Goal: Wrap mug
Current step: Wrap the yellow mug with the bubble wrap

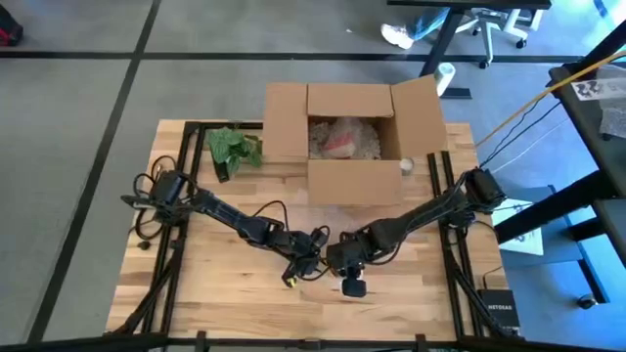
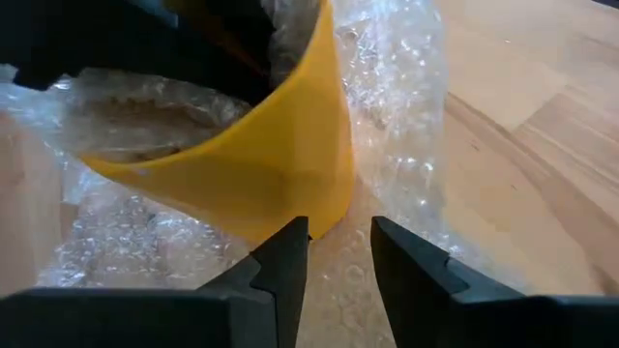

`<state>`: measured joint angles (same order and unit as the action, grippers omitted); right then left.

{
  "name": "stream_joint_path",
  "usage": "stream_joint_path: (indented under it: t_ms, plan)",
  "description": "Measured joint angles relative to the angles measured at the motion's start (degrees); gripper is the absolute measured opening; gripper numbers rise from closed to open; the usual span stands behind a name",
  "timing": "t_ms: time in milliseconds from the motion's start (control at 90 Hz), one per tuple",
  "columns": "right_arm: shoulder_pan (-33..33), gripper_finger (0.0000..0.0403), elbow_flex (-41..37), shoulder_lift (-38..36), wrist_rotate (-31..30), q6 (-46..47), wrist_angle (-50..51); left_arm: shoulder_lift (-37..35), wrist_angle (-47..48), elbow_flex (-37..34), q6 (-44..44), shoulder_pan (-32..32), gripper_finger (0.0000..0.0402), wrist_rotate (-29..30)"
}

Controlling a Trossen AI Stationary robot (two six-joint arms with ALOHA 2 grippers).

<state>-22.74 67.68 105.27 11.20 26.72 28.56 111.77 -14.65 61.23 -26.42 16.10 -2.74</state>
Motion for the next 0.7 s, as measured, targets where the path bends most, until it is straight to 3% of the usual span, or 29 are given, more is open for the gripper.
stream_joint_path:
  t_ms: [344,700]
  plan:
    - [0.30,0.0000,3.03,0.48,-1.76,-2.44,3.70,0.23,-6.34,-0.15,-2.11,0.13,0.0100,-0.50]
    - [3.40,0.0000,3.81,0.30,-2.79,-5.31,7.33,2.51,-7.39,0.10,-2.36,-4.37,0.0100,0.42]
